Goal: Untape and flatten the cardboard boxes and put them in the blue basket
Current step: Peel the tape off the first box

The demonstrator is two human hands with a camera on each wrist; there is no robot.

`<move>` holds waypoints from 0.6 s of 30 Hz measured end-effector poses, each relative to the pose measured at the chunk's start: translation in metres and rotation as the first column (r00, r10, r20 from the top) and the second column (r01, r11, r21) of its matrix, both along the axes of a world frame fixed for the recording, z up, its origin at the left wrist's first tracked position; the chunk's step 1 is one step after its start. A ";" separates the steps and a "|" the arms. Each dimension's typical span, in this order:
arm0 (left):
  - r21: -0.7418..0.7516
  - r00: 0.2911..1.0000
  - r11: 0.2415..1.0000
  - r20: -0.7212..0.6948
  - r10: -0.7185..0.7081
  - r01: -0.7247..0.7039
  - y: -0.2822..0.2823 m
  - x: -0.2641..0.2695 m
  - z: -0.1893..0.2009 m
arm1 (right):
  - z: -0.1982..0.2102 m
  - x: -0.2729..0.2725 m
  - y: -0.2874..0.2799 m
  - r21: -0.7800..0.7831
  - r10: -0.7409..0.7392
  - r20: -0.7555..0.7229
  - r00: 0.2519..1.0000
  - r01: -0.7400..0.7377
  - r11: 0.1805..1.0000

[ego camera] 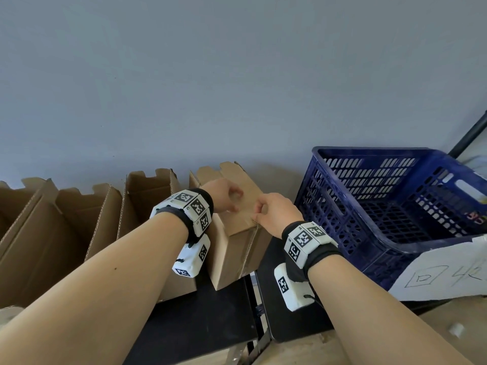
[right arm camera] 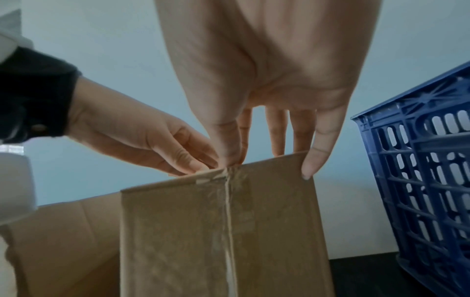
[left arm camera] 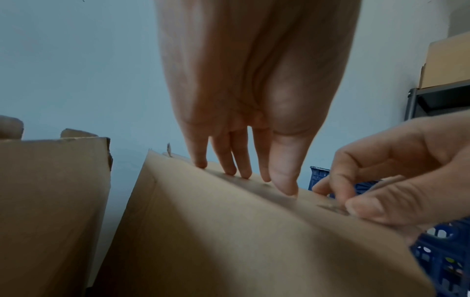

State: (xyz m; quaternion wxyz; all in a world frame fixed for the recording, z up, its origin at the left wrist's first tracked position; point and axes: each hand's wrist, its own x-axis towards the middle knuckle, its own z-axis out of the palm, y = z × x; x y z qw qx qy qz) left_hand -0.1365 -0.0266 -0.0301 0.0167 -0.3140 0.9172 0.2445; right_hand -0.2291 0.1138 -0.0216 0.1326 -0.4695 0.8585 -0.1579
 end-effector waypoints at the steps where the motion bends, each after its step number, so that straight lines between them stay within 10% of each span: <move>1: 0.002 1.000 1.000 0.000 -0.002 0.002 0.000 0.000 0.000 | -0.001 0.000 0.002 -0.020 -0.005 -0.009 1.000 0.004 1.000; 18: 0.028 0.999 1.000 -0.030 0.012 -0.011 -0.006 0.000 -0.001 | 0.016 -0.005 -0.010 0.127 0.131 -0.247 0.960 -0.102 0.987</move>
